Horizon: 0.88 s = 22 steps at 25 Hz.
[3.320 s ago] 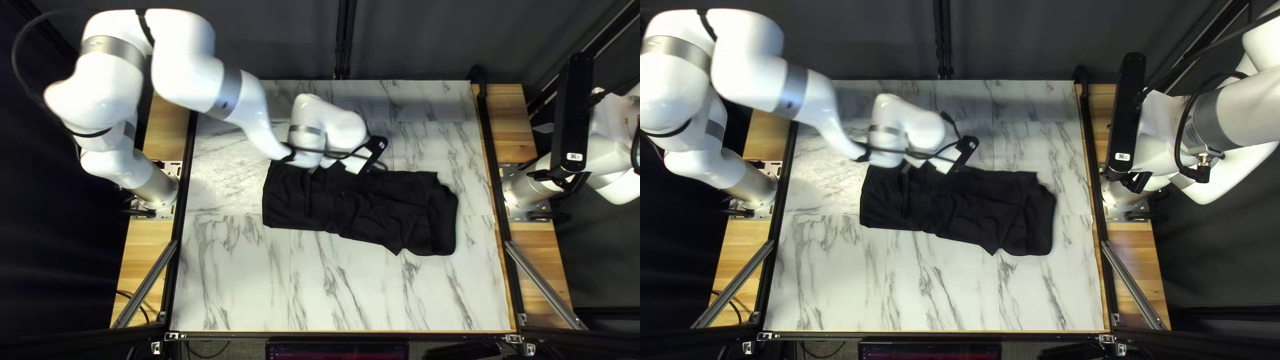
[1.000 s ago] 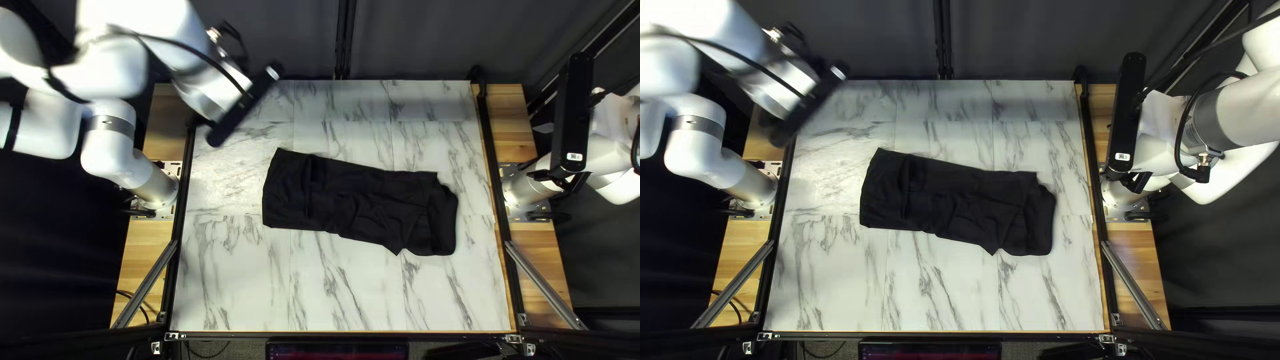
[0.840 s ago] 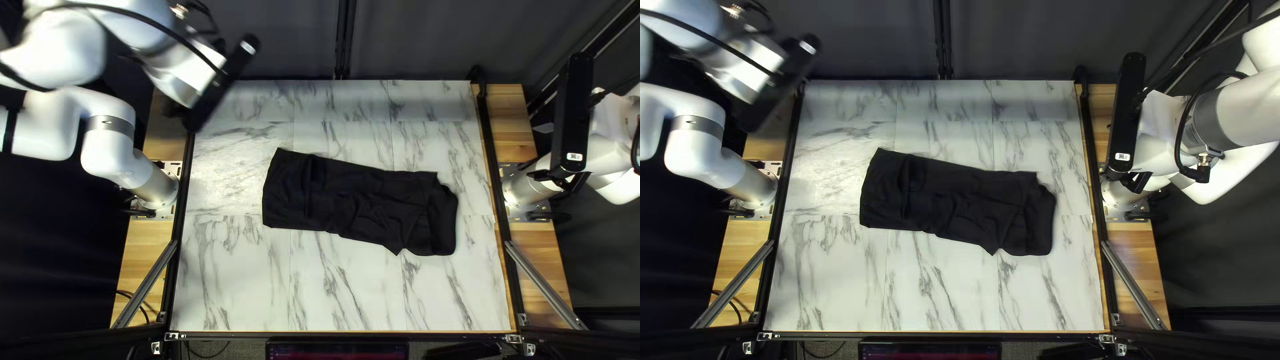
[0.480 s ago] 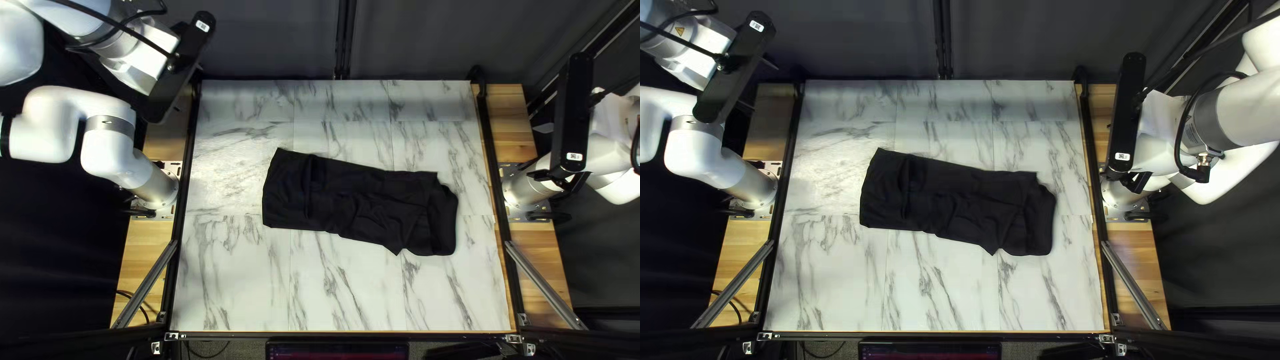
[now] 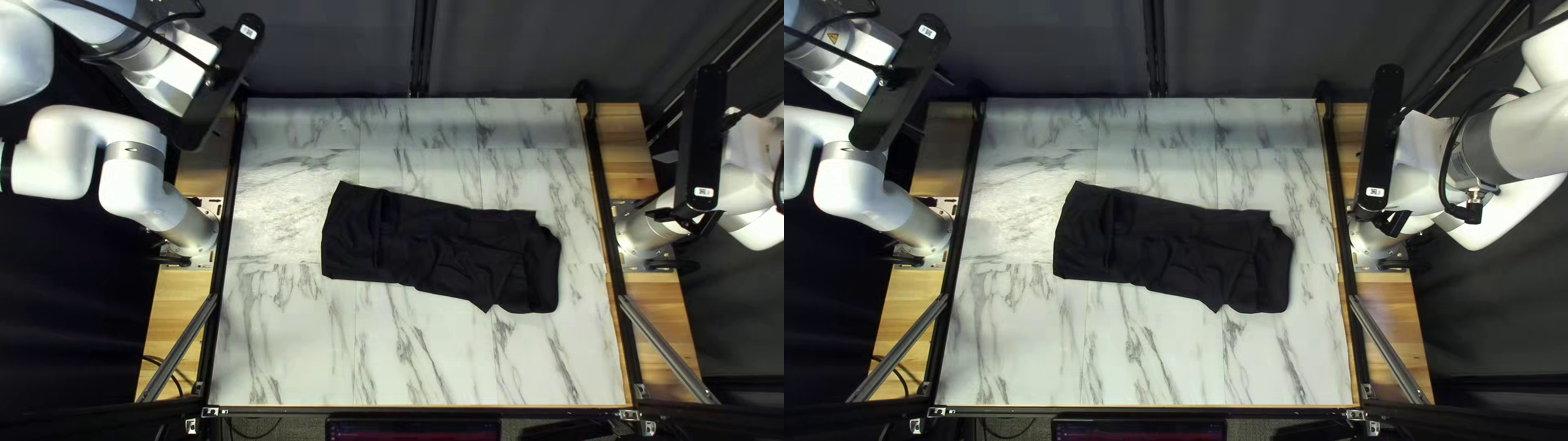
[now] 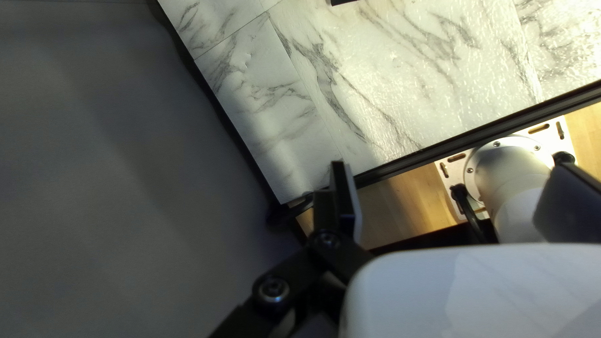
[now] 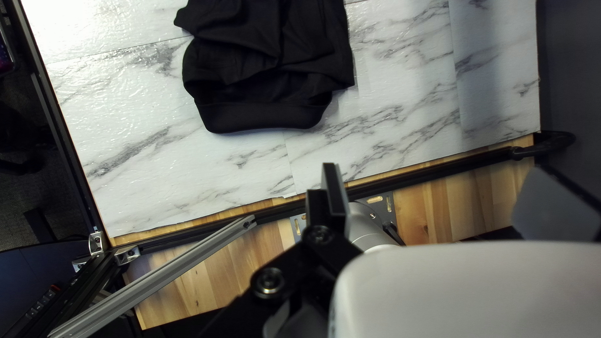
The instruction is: Fold t-shirt
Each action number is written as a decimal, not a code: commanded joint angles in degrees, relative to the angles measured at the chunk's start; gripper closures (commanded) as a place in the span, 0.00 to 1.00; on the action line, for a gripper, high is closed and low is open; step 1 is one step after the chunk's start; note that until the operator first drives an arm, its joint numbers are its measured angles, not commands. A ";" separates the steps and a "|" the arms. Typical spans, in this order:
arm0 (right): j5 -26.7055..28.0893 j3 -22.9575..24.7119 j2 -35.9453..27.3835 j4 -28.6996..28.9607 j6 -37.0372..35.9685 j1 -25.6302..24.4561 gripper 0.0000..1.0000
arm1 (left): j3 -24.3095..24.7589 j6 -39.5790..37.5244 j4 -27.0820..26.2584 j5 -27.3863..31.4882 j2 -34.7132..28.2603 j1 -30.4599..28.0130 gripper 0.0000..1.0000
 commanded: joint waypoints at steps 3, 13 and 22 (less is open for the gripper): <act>-34.41 11.50 13.77 -0.55 -13.90 -19.90 0.00 | 0.00 0.00 0.00 0.00 0.00 0.00 0.00; -76.16 10.20 47.40 -21.70 -14.39 -36.13 0.00 | 0.00 0.00 0.00 0.00 0.00 0.00 0.00; -81.68 8.18 53.18 -26.30 -14.76 -38.93 0.00 | 0.00 0.00 0.00 0.00 0.00 0.00 0.00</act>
